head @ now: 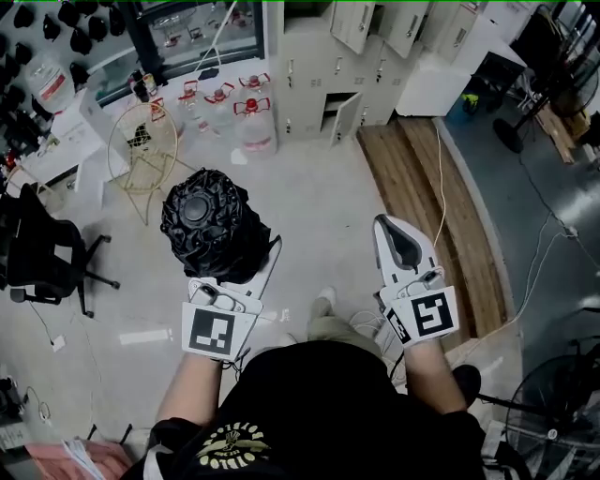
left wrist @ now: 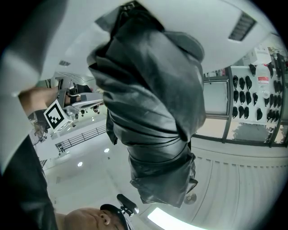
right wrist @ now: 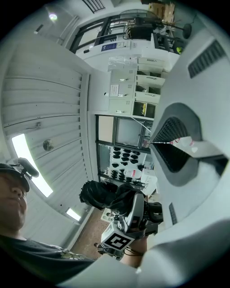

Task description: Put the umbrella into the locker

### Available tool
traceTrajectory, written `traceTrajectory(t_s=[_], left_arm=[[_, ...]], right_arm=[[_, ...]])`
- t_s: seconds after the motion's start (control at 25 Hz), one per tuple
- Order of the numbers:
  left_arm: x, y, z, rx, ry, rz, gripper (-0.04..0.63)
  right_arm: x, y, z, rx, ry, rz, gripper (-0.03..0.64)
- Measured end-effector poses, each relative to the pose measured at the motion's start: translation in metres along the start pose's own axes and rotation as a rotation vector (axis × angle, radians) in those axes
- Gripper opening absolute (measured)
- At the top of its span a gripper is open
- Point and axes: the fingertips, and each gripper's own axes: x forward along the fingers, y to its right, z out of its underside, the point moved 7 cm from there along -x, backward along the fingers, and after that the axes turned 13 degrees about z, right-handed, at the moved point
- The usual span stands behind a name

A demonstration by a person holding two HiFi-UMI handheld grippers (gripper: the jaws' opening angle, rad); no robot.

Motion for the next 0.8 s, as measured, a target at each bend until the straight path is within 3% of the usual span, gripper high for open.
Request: traceTrajectory(t_s=[0.6,0.8], left_arm=[[0.100,-0.072,0.011,-0.019,-0.009,-0.044,0.275],[0.157,-0.101,0.013,-0.041,-0.028,-0.054,0.275]], right_arm=[[0.114,0.057,0.010,-0.001,0.010,-0.065,0.029],[0.166,0.094,0.019,0.008,-0.018,-0.093,0.029]])
